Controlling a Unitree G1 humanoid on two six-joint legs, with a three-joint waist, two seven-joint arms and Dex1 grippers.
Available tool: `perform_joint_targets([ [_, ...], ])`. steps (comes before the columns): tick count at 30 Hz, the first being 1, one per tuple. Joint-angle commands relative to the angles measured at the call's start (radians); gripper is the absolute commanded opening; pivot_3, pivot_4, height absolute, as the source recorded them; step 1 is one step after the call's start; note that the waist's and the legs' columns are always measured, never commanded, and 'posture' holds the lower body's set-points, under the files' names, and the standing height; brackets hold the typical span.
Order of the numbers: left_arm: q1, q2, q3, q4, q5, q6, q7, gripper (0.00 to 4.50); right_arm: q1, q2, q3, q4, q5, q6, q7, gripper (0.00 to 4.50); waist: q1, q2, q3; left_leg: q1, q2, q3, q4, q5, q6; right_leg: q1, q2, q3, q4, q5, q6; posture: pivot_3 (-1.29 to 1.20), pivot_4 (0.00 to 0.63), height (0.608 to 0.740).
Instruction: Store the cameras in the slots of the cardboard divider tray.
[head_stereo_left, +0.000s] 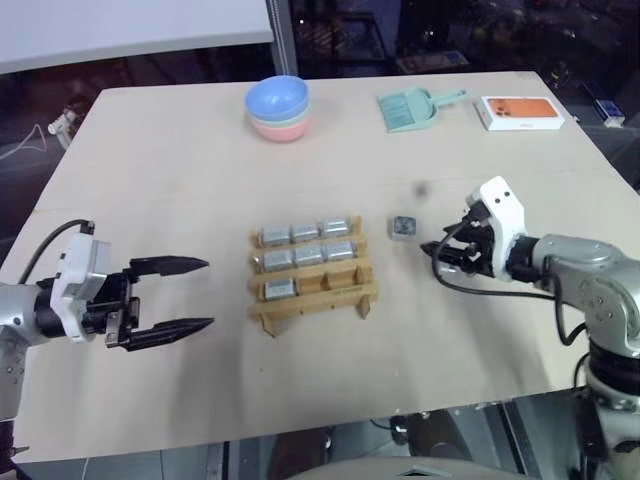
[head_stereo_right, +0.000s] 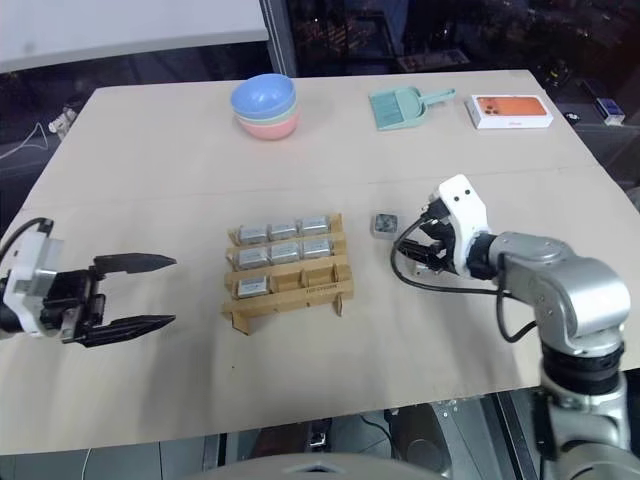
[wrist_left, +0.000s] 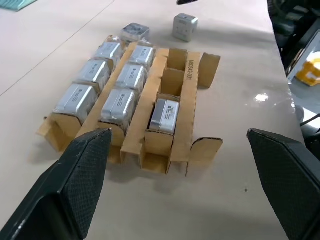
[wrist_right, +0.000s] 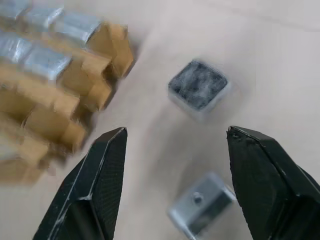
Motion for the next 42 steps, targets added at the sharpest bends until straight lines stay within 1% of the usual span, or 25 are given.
perform_joint_targets([
  [1, -0.044, 0.012, -0.02, 0.037, 0.006, -0.018, -0.022, 4.5, 0.079, 0.013, 0.012, -0.11, -0.086, -0.024, -0.139, 3.12, 0.004, 0.0, 0.0, 0.0, 0.0, 0.0, 0.0, 0.0, 0.0, 0.0, 0.0, 0.0, 0.0, 0.0, 0.0, 0.0, 0.15, 0.74],
  [6, -0.099, 0.019, -0.055, 0.079, 0.015, -0.02, -0.045, 4.5, 0.187, 0.135, 0.067, -0.209, -0.144, -0.046, -0.274, 3.12, -0.004, -0.001, 0.0, 0.0, -0.002, 0.0, -0.001, 0.0, 0.0, 0.0, 0.0, 0.0, -0.001, 0.0, 0.0, 0.0, 0.15, 0.74],
  [11, -0.151, 0.025, -0.086, 0.113, 0.027, -0.025, -0.064, 4.5, 0.241, 0.266, 0.062, -0.224, -0.164, -0.035, -0.344, 3.12, -0.009, -0.001, -0.001, 0.001, -0.002, 0.0, 0.0, 0.0, 0.0, 0.0, 0.0, 0.001, 0.001, 0.0, 0.0, 0.0, 0.15, 0.74],
  [16, -0.178, 0.025, -0.098, 0.13, 0.036, -0.029, -0.073, 4.5, 0.266, 0.317, 0.061, -0.205, -0.173, -0.049, -0.368, 3.12, -0.008, -0.001, -0.001, 0.001, -0.002, 0.0, 0.0, 0.0, 0.0, 0.0, 0.0, 0.001, 0.001, 0.0, 0.0, 0.0, 0.15, 0.74],
  [24, -0.182, 0.026, -0.095, 0.128, 0.036, -0.028, -0.068, 4.5, 0.284, 0.347, 0.043, -0.145, -0.195, -0.096, -0.385, 3.12, -0.009, -0.001, -0.001, 0.001, -0.002, 0.0, 0.0, 0.0, 0.0, 0.0, 0.0, 0.001, 0.001, 0.0, 0.0, 0.0, 0.15, 0.74],
  [25, -0.181, 0.025, -0.095, 0.127, 0.037, -0.029, -0.066, 4.5, 0.282, 0.346, 0.047, -0.141, -0.195, -0.102, -0.384, 2.89, -0.009, -0.001, -0.001, 0.001, -0.002, 0.0, 0.0, 0.0, 0.0, 0.0, 0.0, 0.001, 0.001, 0.0, 0.0, 0.0, 0.15, 0.74],
  [26, -0.181, 0.025, -0.095, 0.126, 0.037, -0.029, -0.065, 4.5, 0.28, 0.341, 0.051, -0.137, -0.196, -0.11, -0.382, 2.61, -0.009, -0.001, -0.001, 0.001, -0.002, 0.0, 0.0, 0.0, 0.0, 0.0, 0.0, 0.001, 0.001, 0.0, 0.0, 0.0, 0.15, 0.74],
  [27, -0.181, 0.024, -0.095, 0.126, 0.037, -0.029, -0.064, 4.5, 0.279, 0.336, 0.056, -0.134, -0.199, -0.116, -0.382, 2.45, -0.009, -0.001, -0.001, 0.001, -0.002, 0.0, 0.0, 0.0, 0.0, 0.0, 0.0, 0.001, 0.001, 0.0, 0.0, 0.0, 0.15, 0.74],
  [30, -0.18, 0.021, -0.095, 0.122, 0.037, -0.028, -0.062, 4.5, 0.271, 0.315, 0.069, -0.124, -0.2, -0.133, -0.372, 1.09, -0.009, -0.001, -0.001, 0.001, -0.002, 0.0, 0.0, 0.0, 0.0, 0.0, 0.0, 0.001, 0.001, 0.0, 0.0, 0.0, 0.15, 0.74],
  [31, -0.179, 0.021, -0.095, 0.121, 0.037, -0.027, -0.061, 4.5, 0.269, 0.311, 0.07, -0.123, -0.198, -0.136, -0.37, 0.76, -0.009, -0.001, -0.001, 0.001, -0.002, 0.0, 0.0, 0.0, 0.0, 0.0, 0.0, 0.001, 0.001, 0.0, 0.0, 0.0, 0.15, 0.74],
  [33, -0.178, 0.02, -0.094, 0.119, 0.037, -0.027, -0.06, 4.5, 0.264, 0.296, 0.075, -0.121, -0.193, -0.141, -0.358, 0.79, -0.009, -0.001, -0.001, 0.001, -0.002, 0.0, 0.0, 0.0, 0.0, 0.0, 0.0, 0.001, 0.001, 0.0, 0.0, 0.0, 0.15, 0.74],
  [36, -0.171, 0.018, -0.09, 0.117, 0.037, -0.028, -0.059, 4.5, 0.247, 0.174, 0.133, -0.119, -0.183, -0.212, -0.271, 0.79, -0.009, -0.001, -0.001, 0.001, -0.002, 0.0, 0.0, 0.0, 0.0, 0.0, 0.0, 0.001, 0.001, 0.0, 0.0, 0.0, 0.15, 0.74],
  [37, -0.166, 0.018, -0.087, 0.117, 0.036, -0.03, -0.061, 4.5, 0.238, 0.123, 0.149, -0.116, -0.17, -0.25, -0.22, 0.79, -0.01, -0.001, -0.001, 0.001, -0.002, 0.0, 0.0, 0.0, 0.0, 0.0, 0.0, 0.001, 0.001, 0.0, 0.0, 0.0, 0.15, 0.74],
  [38, -0.163, 0.018, -0.084, 0.118, 0.036, -0.031, -0.062, 4.5, 0.227, 0.073, 0.159, -0.111, -0.155, -0.29, -0.165, 0.79, -0.009, -0.001, -0.001, 0.001, -0.002, 0.0, 0.0, 0.0, 0.0, 0.0, 0.0, 0.001, 0.001, -0.001, -0.001, 0.0, 0.15, 0.74],
  [39, -0.158, 0.019, -0.08, 0.117, 0.035, -0.031, -0.062, 4.5, 0.194, 0.002, 0.156, -0.092, -0.127, -0.353, -0.066, 0.79, -0.01, -0.001, -0.001, 0.001, -0.002, 0.0, 0.0, 0.0, 0.0, 0.0, 0.0, 0.001, 0.001, -0.001, -0.001, 0.0, 0.15, 0.74],
  [40, -0.156, 0.019, -0.078, 0.116, 0.034, -0.031, -0.062, 4.5, 0.172, -0.047, 0.153, -0.076, -0.106, -0.399, 0.002, 0.79, -0.011, -0.001, 0.0, 0.001, -0.002, 0.0, 0.0, 0.0, 0.0, 0.0, 0.0, 0.001, 0.001, -0.001, -0.001, 0.0, 0.15, 0.74],
  [41, -0.149, 0.019, -0.075, 0.115, 0.033, -0.033, -0.061, 4.5, 0.13, -0.118, 0.164, -0.049, -0.077, -0.484, 0.128, 0.79, -0.011, -0.001, 0.0, 0.001, -0.002, 0.0, 0.0, 0.0, 0.0, 0.0, 0.0, 0.001, 0.001, -0.001, -0.001, 0.0, 0.15, 0.74],
  [42, -0.145, 0.018, -0.073, 0.113, 0.033, -0.034, -0.061, 4.5, 0.103, -0.167, 0.173, -0.027, -0.057, -0.546, 0.214, 0.79, -0.011, -0.001, 0.0, 0.001, -0.002, 0.0, 0.0, 0.0, 0.0, 0.0, 0.0, 0.001, 0.0, -0.001, -0.001, 0.0, 0.15, 0.74],
])
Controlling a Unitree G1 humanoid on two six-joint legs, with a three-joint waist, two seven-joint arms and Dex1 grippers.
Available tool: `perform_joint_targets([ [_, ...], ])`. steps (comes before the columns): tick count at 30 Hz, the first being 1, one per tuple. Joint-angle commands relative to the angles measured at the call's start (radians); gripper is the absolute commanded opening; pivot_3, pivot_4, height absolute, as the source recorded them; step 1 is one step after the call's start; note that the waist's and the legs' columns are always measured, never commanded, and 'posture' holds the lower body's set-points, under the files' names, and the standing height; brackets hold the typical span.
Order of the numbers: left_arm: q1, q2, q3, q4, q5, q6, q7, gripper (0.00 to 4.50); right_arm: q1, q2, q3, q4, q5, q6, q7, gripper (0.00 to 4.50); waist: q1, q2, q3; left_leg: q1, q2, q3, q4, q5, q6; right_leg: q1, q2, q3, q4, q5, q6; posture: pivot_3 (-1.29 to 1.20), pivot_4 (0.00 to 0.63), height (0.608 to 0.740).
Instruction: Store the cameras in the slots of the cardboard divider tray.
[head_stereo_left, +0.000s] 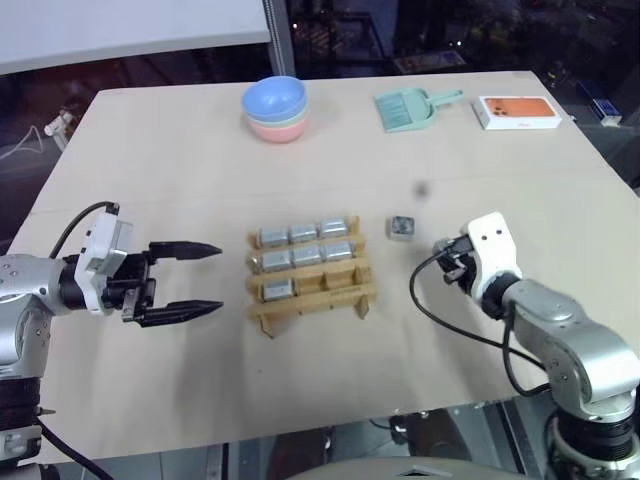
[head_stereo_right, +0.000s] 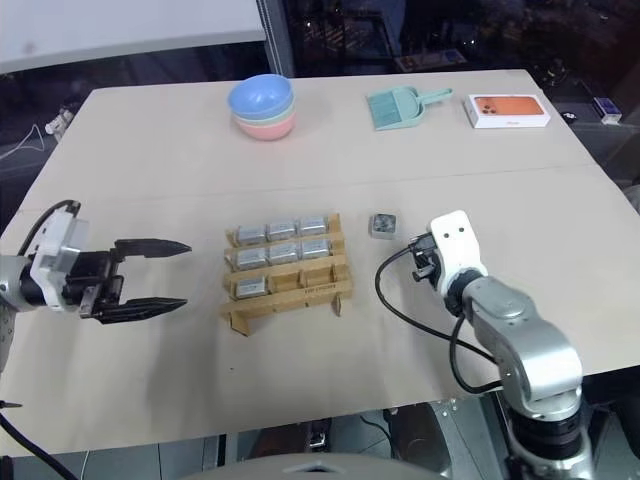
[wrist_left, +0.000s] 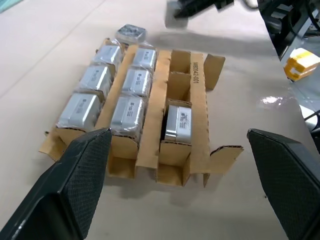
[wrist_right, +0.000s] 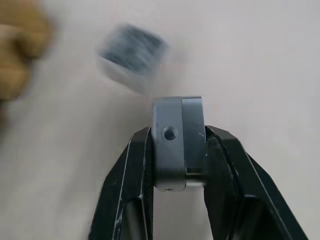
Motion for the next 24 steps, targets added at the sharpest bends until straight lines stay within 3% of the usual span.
perform_joint_targets([
  [1, 0.014, 0.009, 0.036, -0.028, -0.016, -0.011, 0.001, 4.5, -0.105, -0.14, 0.018, 0.043, 0.092, -0.271, 0.348, 0.79, 0.0, 0.0, 0.0, 0.0, 0.0, 0.0, 0.0, 0.0, 0.0, 0.0, 0.0, 0.0, 0.0, 0.0, 0.001, 0.0, 0.15, 0.74],
  [4, 0.037, 0.002, 0.053, -0.056, -0.026, -0.008, 0.015, 4.5, -0.236, -0.187, 0.101, 0.169, 0.13, -0.411, 0.58, 0.79, -0.001, 0.0, 0.0, 0.0, 0.001, -0.001, 0.0, 0.0, 0.0, 0.001, 0.001, -0.001, 0.0, 0.001, 0.002, 0.0, 0.15, 0.74],
  [9, 0.1, 0.0, 0.098, -0.132, -0.046, 0.01, 0.036, 4.5, -0.441, -0.123, 0.286, 0.42, 0.063, -0.647, 0.829, 0.79, 0.002, -0.001, 0.0, 0.0, 0.002, 0.0, 0.001, 0.0, 0.0, 0.0, 0.002, -0.001, 0.0, 0.001, 0.001, 0.0, 0.15, 0.74],
  [16, 0.158, -0.004, 0.135, -0.225, -0.07, 0.03, 0.068, 4.5, -0.619, 0.04, 0.416, 0.746, -0.046, -0.816, 0.941, 0.79, 0.008, -0.001, 0.0, 0.0, 0.002, 0.0, 0.001, 0.0, 0.0, 0.0, 0.001, -0.001, 0.0, 0.002, 0.001, 0.0, 0.15, 0.74],
  [24, 0.224, -0.001, 0.205, -0.278, -0.075, 0.038, 0.095, 4.5, -0.646, 0.157, 0.46, 0.841, -0.098, -0.871, 0.968, 0.79, 0.005, 0.0, 0.001, 0.0, 0.002, 0.0, 0.001, 0.0, -0.001, 0.0, 0.001, -0.001, 0.0, 0.002, 0.001, 0.0, 0.15, 0.74],
])
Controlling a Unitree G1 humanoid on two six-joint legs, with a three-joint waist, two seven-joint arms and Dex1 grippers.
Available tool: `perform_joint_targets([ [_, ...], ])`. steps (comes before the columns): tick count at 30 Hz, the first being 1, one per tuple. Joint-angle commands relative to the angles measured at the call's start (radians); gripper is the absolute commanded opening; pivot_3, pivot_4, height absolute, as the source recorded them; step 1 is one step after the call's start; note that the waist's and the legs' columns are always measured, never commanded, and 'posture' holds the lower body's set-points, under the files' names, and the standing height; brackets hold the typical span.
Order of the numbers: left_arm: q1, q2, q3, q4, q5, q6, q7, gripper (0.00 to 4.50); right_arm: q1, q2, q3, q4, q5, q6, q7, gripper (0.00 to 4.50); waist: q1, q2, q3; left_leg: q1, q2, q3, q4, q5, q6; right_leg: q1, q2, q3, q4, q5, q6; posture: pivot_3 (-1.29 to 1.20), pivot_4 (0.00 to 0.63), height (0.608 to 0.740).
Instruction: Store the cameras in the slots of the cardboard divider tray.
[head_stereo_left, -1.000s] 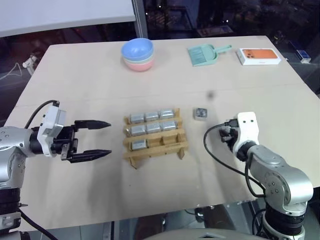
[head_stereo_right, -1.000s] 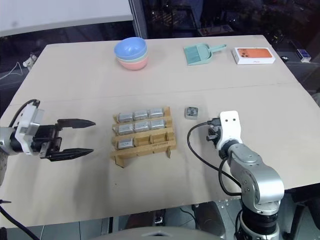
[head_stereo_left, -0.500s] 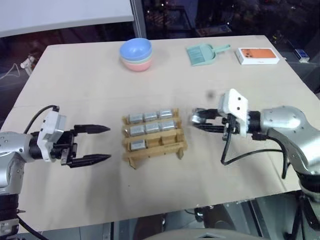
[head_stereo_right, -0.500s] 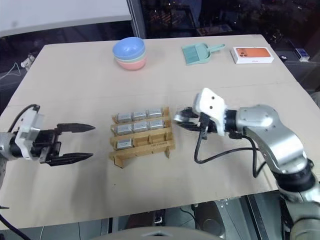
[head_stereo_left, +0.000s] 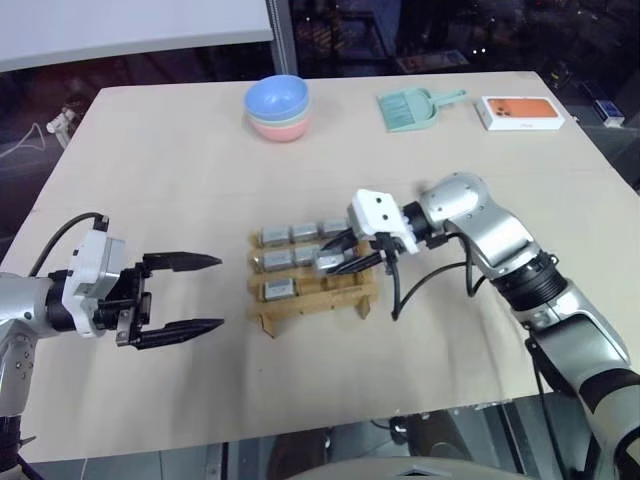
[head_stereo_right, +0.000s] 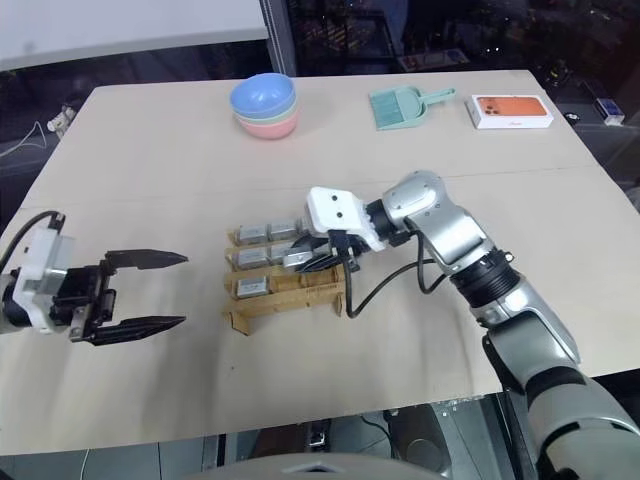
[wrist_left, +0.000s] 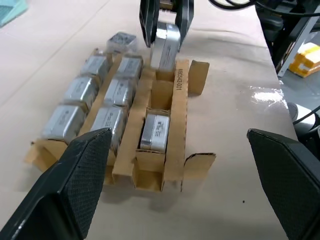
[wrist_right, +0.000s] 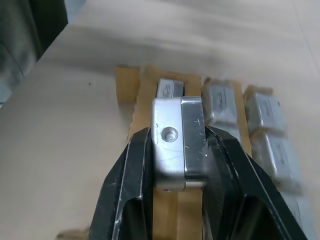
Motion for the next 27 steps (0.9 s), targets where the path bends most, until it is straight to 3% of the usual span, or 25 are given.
perform_joint_targets([
  [1, 0.023, 0.006, 0.055, -0.023, -0.01, -0.006, 0.008, 4.5, -0.023, 0.044, 0.001, 0.009, -0.015, -0.035, 0.003, 0.79, 0.0, 0.0, 0.0, 0.0, 0.0, 0.0, 0.0, 0.0, 0.0, 0.0, 0.0, 0.0, 0.0, 0.0, 0.0, 0.0, 0.15, 0.74],
  [11, 0.011, 0.062, 0.066, -0.01, 0.009, -0.011, -0.01, 4.5, -0.07, 0.127, 0.021, 0.114, -0.104, -0.032, -0.017, 0.79, -0.001, 0.0, 0.0, 0.001, -0.001, 0.0, 0.0, 0.0, -0.001, 0.0, 0.0, 0.0, 0.002, 0.0, 0.0, 0.0, 0.15, 0.74],
  [27, -0.008, 0.069, 0.047, 0.009, 0.02, -0.009, -0.029, 4.5, -0.039, 0.145, 0.067, 0.088, -0.168, 0.137, -0.047, 0.79, -0.003, 0.0, 0.0, 0.001, -0.001, 0.0, 0.0, 0.0, -0.001, 0.0, 0.0, 0.0, 0.002, 0.0, 0.0, 0.0, 0.15, 0.74],
])
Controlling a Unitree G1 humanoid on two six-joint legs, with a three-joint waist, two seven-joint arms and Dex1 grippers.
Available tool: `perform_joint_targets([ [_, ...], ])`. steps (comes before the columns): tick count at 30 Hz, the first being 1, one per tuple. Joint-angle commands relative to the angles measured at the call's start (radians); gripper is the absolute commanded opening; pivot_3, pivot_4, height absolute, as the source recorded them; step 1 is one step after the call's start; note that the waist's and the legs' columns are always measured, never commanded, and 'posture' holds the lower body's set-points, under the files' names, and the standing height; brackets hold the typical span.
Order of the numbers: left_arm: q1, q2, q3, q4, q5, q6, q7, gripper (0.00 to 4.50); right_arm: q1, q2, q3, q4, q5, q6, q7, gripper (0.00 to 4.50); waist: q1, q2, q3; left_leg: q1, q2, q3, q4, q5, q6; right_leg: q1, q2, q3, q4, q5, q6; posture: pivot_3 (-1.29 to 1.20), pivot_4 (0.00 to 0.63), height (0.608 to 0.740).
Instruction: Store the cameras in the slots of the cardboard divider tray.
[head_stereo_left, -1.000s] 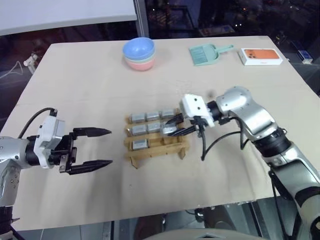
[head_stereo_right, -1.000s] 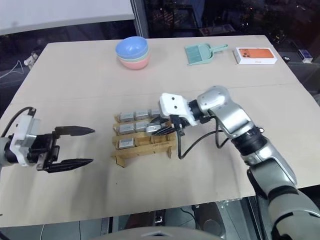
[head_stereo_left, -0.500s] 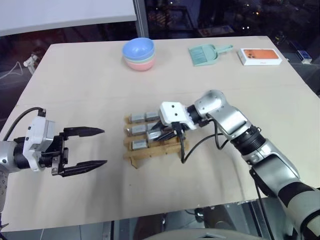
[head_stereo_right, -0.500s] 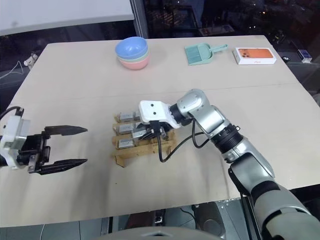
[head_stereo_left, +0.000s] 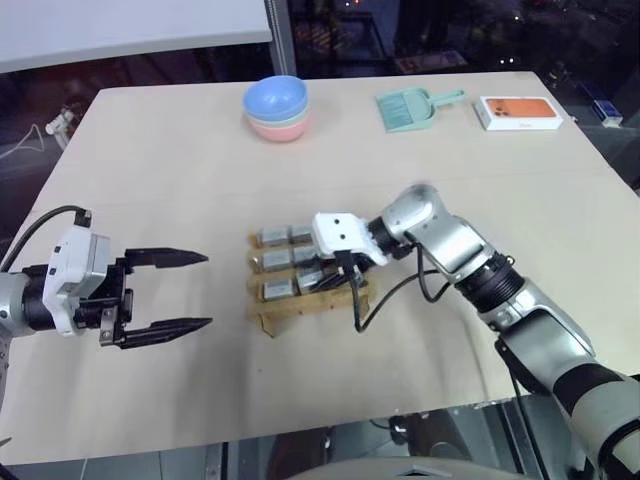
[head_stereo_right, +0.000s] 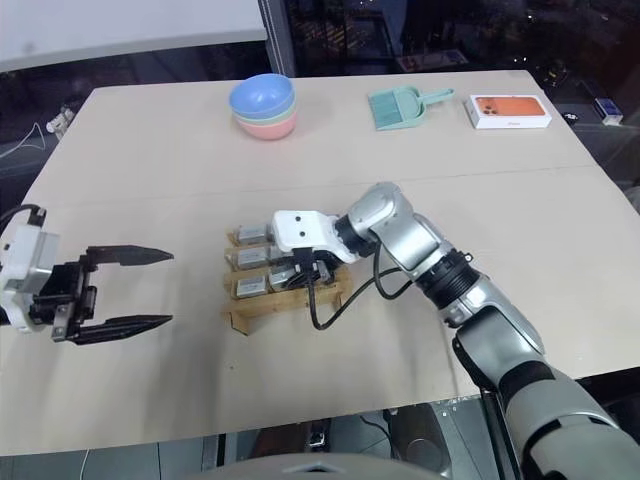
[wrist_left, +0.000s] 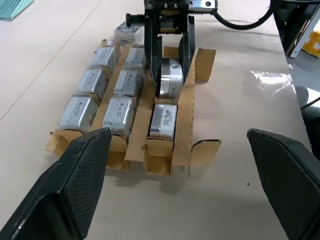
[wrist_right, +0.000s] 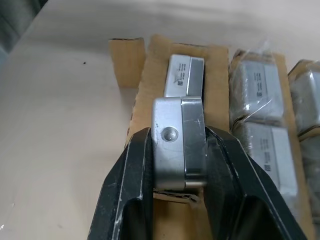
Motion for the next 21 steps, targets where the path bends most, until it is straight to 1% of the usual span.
perform_joint_targets([
  [1, -0.007, 0.018, 0.011, 0.006, -0.004, -0.007, -0.014, 4.5, 0.001, 0.011, -0.005, -0.027, 0.001, 0.041, -0.014, 0.79, -0.001, 0.0, 0.0, 0.0, 0.0, 0.0, 0.0, 0.0, 0.0, 0.0, 0.0, 0.0, 0.0, 0.0, 0.0, 0.0, 0.15, 0.74],
  [3, -0.013, 0.019, 0.006, 0.012, -0.003, -0.007, -0.015, 4.5, 0.003, 0.016, -0.013, -0.038, 0.014, 0.057, -0.019, 0.79, -0.001, 0.0, 0.0, 0.0, 0.0, 0.0, 0.0, 0.0, 0.0, 0.0, 0.0, 0.0, 0.0, 0.0, 0.0, 0.0, 0.15, 0.74],
  [4, -0.016, 0.02, 0.003, 0.014, -0.001, -0.008, -0.014, 4.5, 0.003, 0.016, -0.018, -0.047, 0.019, 0.063, -0.02, 1.8, -0.001, 0.0, 0.0, 0.0, 0.0, 0.0, 0.0, 0.0, 0.0, 0.0, 0.0, 0.0, 0.0, 0.0, 0.0, 0.0, 0.15, 0.74],
  [5, -0.019, 0.02, 0.001, 0.015, 0.0, -0.008, -0.014, 4.5, 0.004, 0.015, -0.02, -0.053, 0.022, 0.067, -0.021, 2.02, -0.001, 0.0, 0.0, 0.0, 0.0, 0.0, 0.0, 0.0, 0.0, 0.0, 0.0, 0.0, 0.0, 0.0, 0.0, 0.0, 0.15, 0.74],
  [6, -0.021, 0.019, -0.001, 0.014, 0.0, -0.006, -0.013, 4.5, 0.002, 0.012, -0.034, -0.059, 0.026, 0.07, -0.03, 2.51, -0.001, 0.0, 0.0, 0.0, 0.0, 0.0, 0.0, 0.0, 0.0, 0.0, 0.0, 0.0, 0.0, 0.0, 0.0, 0.0, 0.15, 0.74],
  [7, -0.023, 0.019, -0.002, 0.013, -0.001, -0.005, -0.012, 4.5, -0.003, 0.007, -0.055, -0.06, 0.031, 0.07, -0.043, 2.87, -0.001, 0.0, 0.0, 0.0, 0.0, 0.0, 0.0, 0.0, 0.0, 0.0, 0.0, 0.0, 0.0, 0.0, 0.0, 0.0, 0.15, 0.74],
  [8, -0.022, 0.018, -0.001, 0.01, -0.002, -0.004, -0.012, 4.5, -0.006, 0.003, -0.068, -0.063, 0.035, 0.071, -0.054, 3.47, 0.0, 0.0, 0.0, 0.0, 0.0, 0.0, 0.0, 0.0, 0.0, 0.0, 0.0, 0.0, 0.0, 0.0, 0.0, 0.0, 0.15, 0.74],
  [9, -0.021, 0.017, 0.0, 0.008, -0.003, -0.003, -0.012, 4.5, -0.014, -0.016, -0.097, -0.073, 0.048, 0.073, -0.053, 3.76, 0.0, 0.0, 0.0, 0.0, 0.0, 0.0, 0.0, 0.0, 0.0, 0.0, 0.0, 0.0, 0.0, 0.0, 0.0, 0.0, 0.15, 0.74],
  [12, -0.02, 0.015, 0.001, 0.001, -0.004, 0.0, -0.007, 4.5, -0.033, -0.075, -0.204, -0.096, 0.086, 0.065, -0.084, 3.76, 0.005, 0.0, 0.0, 0.0, 0.0, 0.0, 0.0, 0.0, 0.0, 0.0, -0.001, 0.0, 0.0, 0.0, 0.0, 0.0, 0.15, 0.74],
  [15, -0.02, 0.012, 0.001, -0.004, -0.007, 0.003, -0.002, 4.5, -0.022, -0.144, -0.29, -0.119, 0.095, 0.061, -0.131, 3.76, 0.005, 0.0, 0.0, -0.001, -0.001, 0.0, 0.0, 0.0, 0.0, 0.0, -0.001, 0.0, 0.0, 0.0, 0.0, 0.0, 0.15, 0.74],
  [18, -0.028, 0.008, -0.012, 0.001, -0.005, 0.001, 0.0, 4.5, 0.05, -0.224, -0.371, -0.142, 0.1, 0.092, -0.196, 3.76, 0.005, 0.0, 0.0, -0.001, -0.001, -0.001, -0.001, 0.0, 0.0, 0.0, -0.001, -0.001, -0.001, 0.0, 0.0, 0.0, 0.15, 0.74],
  [21, -0.046, 0.007, -0.032, 0.014, -0.003, -0.004, -0.001, 4.5, 0.133, -0.282, -0.399, -0.147, 0.075, 0.114, -0.253, 3.76, 0.005, 0.0, 0.0, -0.001, -0.001, -0.001, -0.001, 0.0, 0.0, 0.0, -0.001, -0.001, -0.001, 0.0, 0.0, 0.0, 0.15, 0.74],
])
